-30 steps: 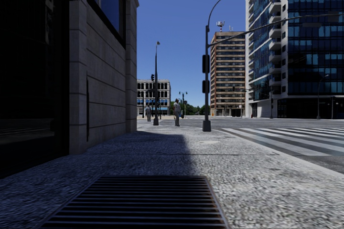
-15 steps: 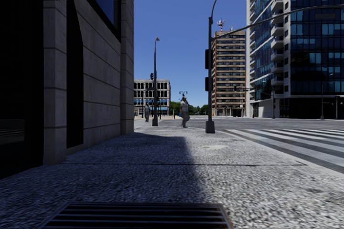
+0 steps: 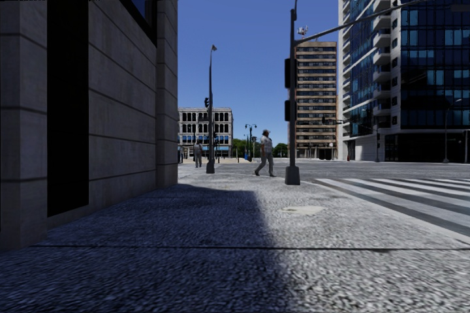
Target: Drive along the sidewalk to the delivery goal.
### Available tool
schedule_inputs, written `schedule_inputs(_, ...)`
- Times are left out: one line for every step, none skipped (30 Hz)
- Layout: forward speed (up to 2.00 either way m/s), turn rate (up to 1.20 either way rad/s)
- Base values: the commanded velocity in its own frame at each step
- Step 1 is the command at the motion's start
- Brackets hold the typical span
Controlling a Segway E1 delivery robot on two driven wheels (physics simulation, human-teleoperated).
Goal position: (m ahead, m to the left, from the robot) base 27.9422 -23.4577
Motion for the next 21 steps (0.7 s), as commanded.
schedule_inputs(1.47, 0.0)
schedule_inputs(1.47, 0.0)
schedule_inputs(1.47, 0.0)
schedule_inputs(1.47, 0.0)
schedule_inputs(1.47, 0.0)
schedule_inputs(1.47, 0.0)
schedule_inputs(1.47, 0.0)
schedule_inputs(1.47, 0.0)
schedule_inputs(1.47, 0.0)
schedule_inputs(1.47, 0.0)
schedule_inputs(1.47, 0.0)
schedule_inputs(1.47, 0.0)
schedule_inputs(1.47, 0.0)
schedule_inputs(1.47, 0.0)
schedule_inputs(1.47, 0.0)
schedule_inputs(1.47, 0.0)
schedule_inputs(1.47, 0.0)
schedule_inputs(1.47, 0.0)
schedule_inputs(1.47, 0.0)
schedule_inputs(1.47, 0.0)
schedule_inputs(1.47, 0.0)
